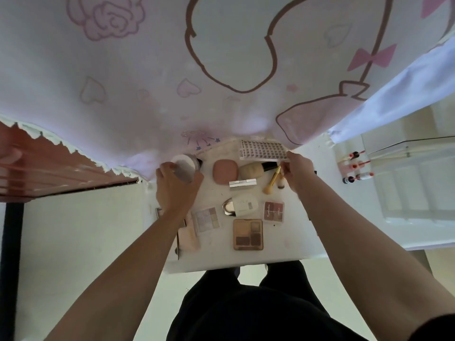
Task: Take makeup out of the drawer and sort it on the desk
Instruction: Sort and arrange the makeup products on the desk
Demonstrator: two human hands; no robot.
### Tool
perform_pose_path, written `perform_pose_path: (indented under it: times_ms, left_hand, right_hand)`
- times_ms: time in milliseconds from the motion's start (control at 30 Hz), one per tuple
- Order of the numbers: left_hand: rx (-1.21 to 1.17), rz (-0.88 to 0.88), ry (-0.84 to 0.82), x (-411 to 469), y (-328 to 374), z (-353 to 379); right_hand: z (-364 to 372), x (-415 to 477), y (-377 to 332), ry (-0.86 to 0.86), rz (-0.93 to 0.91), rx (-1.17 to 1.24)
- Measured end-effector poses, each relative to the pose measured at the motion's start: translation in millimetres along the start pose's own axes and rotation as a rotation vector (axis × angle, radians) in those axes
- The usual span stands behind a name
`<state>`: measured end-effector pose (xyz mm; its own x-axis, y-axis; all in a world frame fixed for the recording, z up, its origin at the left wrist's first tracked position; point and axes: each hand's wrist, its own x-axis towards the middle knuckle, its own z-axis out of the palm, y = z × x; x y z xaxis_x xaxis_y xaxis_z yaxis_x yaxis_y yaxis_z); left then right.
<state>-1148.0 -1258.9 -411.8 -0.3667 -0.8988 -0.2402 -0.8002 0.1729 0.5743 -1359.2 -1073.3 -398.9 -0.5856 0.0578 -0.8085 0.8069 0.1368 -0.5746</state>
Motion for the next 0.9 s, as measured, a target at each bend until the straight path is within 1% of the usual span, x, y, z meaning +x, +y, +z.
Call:
perform_pose_path:
  times_ms: [67, 167, 267, 333, 467, 533, 567, 633, 700, 733, 833, 900]
  left_hand:
    - [0.040, -0.081, 0.015, 17, 3, -3]
    - [0.147, -0.090, -0.004, 37, -3, -4]
    - [0.206, -0.109, -0.072, 50, -8, -2]
    - [0.205, -0.090, -0.107, 52, -10, 1]
    - [0.129, -0.023, -0.151, 44, -18, 5]
    - [0.128, 0.005, -0.178, 37, -22, 5]
    - [0.150, 0.027, -0.175, 32, -24, 5]
    - [0.231, 0.126, -0.116, 20, -26, 4]
    - [0.289, 0.308, -0.051, 7, -24, 5]
    - [0.309, 0.407, -0.053, 1, -22, 8]
    - [0.406, 0.664, -0.187, -8, -13, 20]
    - [0.497, 0.745, -0.324, -14, -4, 30]
  right_hand:
    - [-2, -1, 2, 0.006, 0.013, 0.016]
    - [-2, 2, 7, 0.015, 0.033, 0.016]
    - [-3, 5, 13, 0.018, 0.050, 0.045]
    - [-4, 7, 16, 0.015, 0.062, 0.084]
    - [-1, 12, 15, -0.028, 0.077, 0.134]
    - [0, 14, 16, -0.072, 0.056, 0.079]
    - [-1, 14, 17, -0.088, 0.041, 0.004]
    - [-6, 15, 21, -0.133, -0.054, -0.221]
    - [-10, 12, 24, -0.166, -0.188, -0.439]
    - [-12, 11, 26, -0.175, -0.230, -0.499]
    - [-18, 8, 32, -0.198, -0.307, -0.616]
    - [-22, 4, 34, -0.210, -0.346, -0.694]
